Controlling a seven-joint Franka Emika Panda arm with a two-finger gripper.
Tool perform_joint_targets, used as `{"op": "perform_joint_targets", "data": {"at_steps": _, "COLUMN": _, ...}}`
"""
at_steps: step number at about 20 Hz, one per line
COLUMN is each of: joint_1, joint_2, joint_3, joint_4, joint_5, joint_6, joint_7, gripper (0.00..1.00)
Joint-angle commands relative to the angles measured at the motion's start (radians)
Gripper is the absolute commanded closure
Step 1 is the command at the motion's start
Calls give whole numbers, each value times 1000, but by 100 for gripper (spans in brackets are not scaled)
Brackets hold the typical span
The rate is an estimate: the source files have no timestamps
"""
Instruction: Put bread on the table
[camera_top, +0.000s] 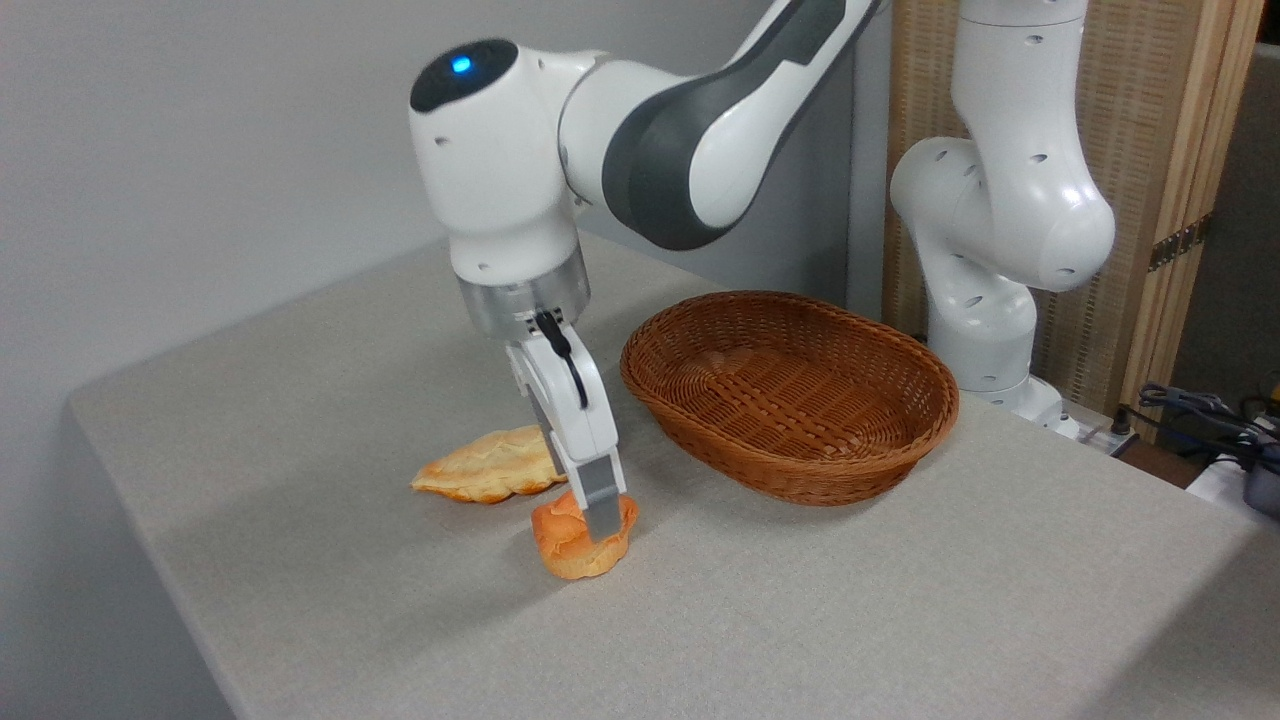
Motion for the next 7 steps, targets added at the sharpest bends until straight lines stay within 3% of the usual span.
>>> {"op": "perform_joint_targets", "data": {"at_steps": 1, "joint_1": -22, "joint_2": -10, "joint_3": -8, "joint_4": 96, "joint_5": -2, "joint_6": -3, "joint_7": -154, "gripper": 0}}
{"op": "perform_joint_targets", "data": {"at_steps": 5, "joint_1": -25, "joint_2": -25, "joint_3": -63, "joint_4": 132, "joint_5": 15, "joint_6": -10, "joint_7": -409, "gripper": 0}}
{"op": "perform_joint_targets", "data": {"at_steps": 7, "joint_1": -25, "joint_2": -31, "joint_3": -77, "joint_4": 132, "joint_5": 33, "joint_6": -11, "joint_7": -446, "gripper": 0}}
